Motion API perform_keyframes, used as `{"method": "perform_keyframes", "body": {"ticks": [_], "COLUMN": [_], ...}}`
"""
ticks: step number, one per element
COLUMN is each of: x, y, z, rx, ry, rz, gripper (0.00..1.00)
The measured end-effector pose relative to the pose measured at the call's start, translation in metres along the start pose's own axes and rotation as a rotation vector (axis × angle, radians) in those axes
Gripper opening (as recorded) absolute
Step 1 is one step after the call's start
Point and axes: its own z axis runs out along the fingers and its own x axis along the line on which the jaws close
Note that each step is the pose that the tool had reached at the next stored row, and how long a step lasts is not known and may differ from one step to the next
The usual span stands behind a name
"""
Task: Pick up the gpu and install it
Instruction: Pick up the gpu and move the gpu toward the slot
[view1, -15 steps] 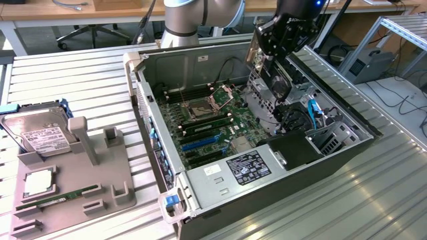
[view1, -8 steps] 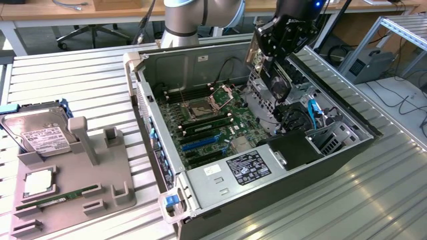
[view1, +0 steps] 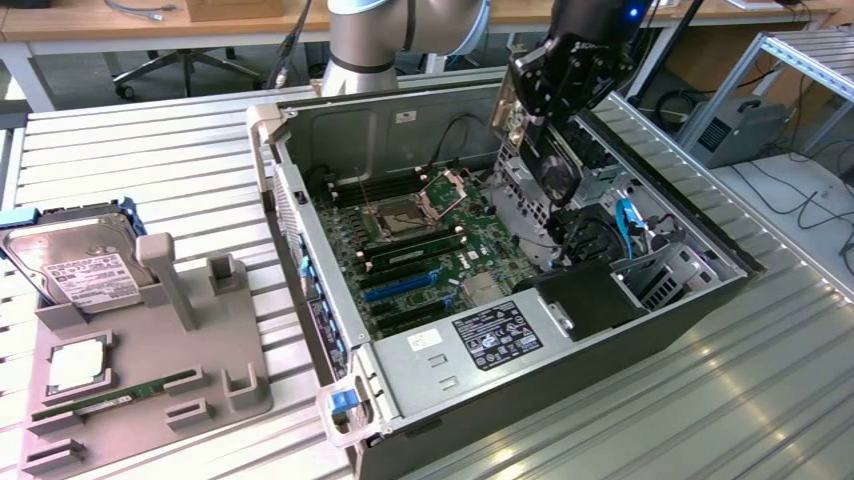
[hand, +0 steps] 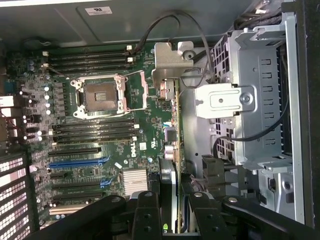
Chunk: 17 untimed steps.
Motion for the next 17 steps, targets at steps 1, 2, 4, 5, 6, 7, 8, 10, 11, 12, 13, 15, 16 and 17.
{"method": "perform_keyframes", "body": {"ticks": [1, 2, 4, 5, 6, 7, 8, 10, 11, 12, 13, 15, 16, 17], "x": [0.0000, 0.0000, 0.0000, 0.0000, 0.0001, 0.0001, 0.0001, 0.0001, 0.0001, 0.0001, 0.0001, 0.0001, 0.0001, 0.0002], "y": [0.0000, 0.0000, -0.0001, -0.0001, -0.0001, -0.0001, -0.0001, -0.0001, -0.0001, -0.0001, -0.0002, -0.0002, -0.0002, -0.0002], "z": [0.0004, 0.0008, 0.0016, 0.0022, 0.0026, 0.0029, 0.0033, 0.0040, 0.0043, 0.0046, 0.0050, 0.0057, 0.0060, 0.0063], "rx": [0.0000, 0.0000, 0.0000, 0.0000, 0.0000, 0.0000, 0.0000, 0.0000, 0.0000, 0.0000, 0.0000, 0.0000, 0.0000, 0.0000], "ry": [0.0000, 0.0000, 0.0000, 0.0000, 0.0000, 0.0000, 0.0000, 0.0000, 0.0000, 0.0000, 0.0000, 0.0000, 0.0000, 0.0000], "rz": [0.000, 0.000, 0.000, 0.000, 0.000, 0.000, 0.000, 0.000, 0.000, 0.000, 0.000, 0.000, 0.000, 0.000], "gripper": [0.27, 0.27, 0.27, 0.27, 0.27, 0.27, 0.27, 0.27, 0.27, 0.27, 0.27, 0.27, 0.27, 0.27]}}
